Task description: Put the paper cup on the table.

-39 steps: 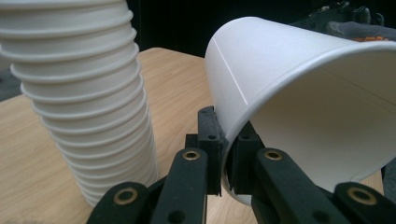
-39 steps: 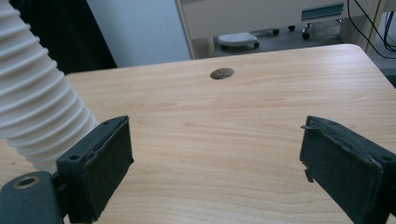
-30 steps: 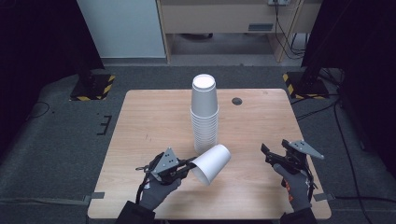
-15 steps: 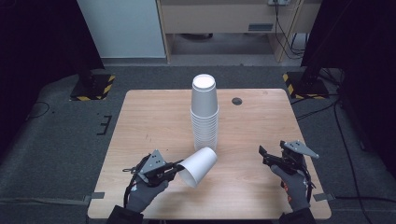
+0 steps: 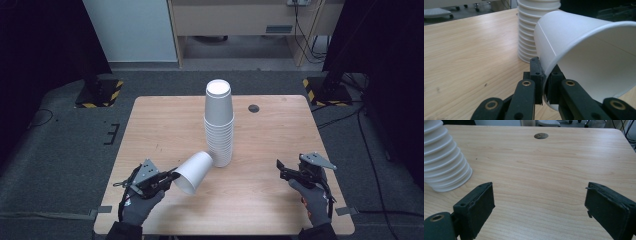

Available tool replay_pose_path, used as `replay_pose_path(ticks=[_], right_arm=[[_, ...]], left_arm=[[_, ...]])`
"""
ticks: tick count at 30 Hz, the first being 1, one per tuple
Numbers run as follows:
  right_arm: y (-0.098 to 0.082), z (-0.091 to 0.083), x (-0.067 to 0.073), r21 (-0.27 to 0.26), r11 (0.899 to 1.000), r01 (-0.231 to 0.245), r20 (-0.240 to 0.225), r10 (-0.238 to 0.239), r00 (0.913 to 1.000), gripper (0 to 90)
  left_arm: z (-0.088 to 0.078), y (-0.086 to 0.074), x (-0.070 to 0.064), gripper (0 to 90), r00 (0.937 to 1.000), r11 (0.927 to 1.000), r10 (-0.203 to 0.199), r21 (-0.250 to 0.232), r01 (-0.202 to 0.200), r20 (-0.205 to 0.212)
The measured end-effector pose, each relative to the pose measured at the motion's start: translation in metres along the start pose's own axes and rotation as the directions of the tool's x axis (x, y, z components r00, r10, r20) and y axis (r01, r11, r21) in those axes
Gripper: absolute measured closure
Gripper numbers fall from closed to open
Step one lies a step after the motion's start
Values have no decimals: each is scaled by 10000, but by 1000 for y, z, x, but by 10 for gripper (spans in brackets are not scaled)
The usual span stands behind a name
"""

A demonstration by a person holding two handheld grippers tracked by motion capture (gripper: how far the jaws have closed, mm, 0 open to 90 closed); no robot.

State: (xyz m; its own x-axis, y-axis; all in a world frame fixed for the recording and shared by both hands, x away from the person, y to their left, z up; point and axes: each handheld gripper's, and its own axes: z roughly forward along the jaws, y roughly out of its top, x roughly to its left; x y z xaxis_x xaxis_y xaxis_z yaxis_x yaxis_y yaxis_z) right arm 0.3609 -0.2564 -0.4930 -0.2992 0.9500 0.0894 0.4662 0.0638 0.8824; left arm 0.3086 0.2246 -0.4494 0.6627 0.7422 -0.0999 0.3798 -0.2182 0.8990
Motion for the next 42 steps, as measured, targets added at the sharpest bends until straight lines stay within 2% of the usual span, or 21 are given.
replay_pose_path(ticks=[5,10,14,16,20,27,32,33,38,40,42], right_arm=[[-5,3,-2,285,9996,86,126,-90,9999,90],[-9,10,-1,756,9961,453,361,-481,9982,86],[-14,16,1,1434,9852,935,477,-1013,9937,84],[-16,19,2,1692,9790,1140,512,-1242,9909,79],[-21,24,4,1945,9727,1263,606,-1405,9882,87],[-29,31,1,2471,9598,1332,715,-1552,9853,86],[-32,33,-1,2687,9539,1339,768,-1597,9842,84],[-32,34,-1,2669,9565,1181,778,-1435,9866,84],[-33,34,-3,2662,9583,1038,746,-1279,9890,80],[-33,34,-4,2664,9582,1048,684,-1272,9895,80],[-33,34,-5,2691,9582,974,682,-1198,9905,80]], left_arm=[[-11,-1,13,855,9977,9992,-315,-252,300,-607],[-17,-3,23,855,9896,9985,-460,-366,414,-1360],[-21,-3,32,855,9783,9979,-598,-347,539,-1985],[-23,-2,36,855,9697,9985,-530,-229,489,-2383],[-26,1,45,856,9571,9982,-599,-141,583,-2834],[-32,5,60,856,9441,9961,-623,390,791,-3238],[-40,10,69,856,9394,9924,-664,757,972,-3364],[-44,13,73,856,9373,9897,-675,960,1063,-3420],[-51,18,82,856,9292,9813,-633,1468,1244,-3641],[-53,20,85,856,9289,9763,-620,1711,1323,-3650],[-55,23,88,857,9259,9678,-490,2112,1367,-3746]])
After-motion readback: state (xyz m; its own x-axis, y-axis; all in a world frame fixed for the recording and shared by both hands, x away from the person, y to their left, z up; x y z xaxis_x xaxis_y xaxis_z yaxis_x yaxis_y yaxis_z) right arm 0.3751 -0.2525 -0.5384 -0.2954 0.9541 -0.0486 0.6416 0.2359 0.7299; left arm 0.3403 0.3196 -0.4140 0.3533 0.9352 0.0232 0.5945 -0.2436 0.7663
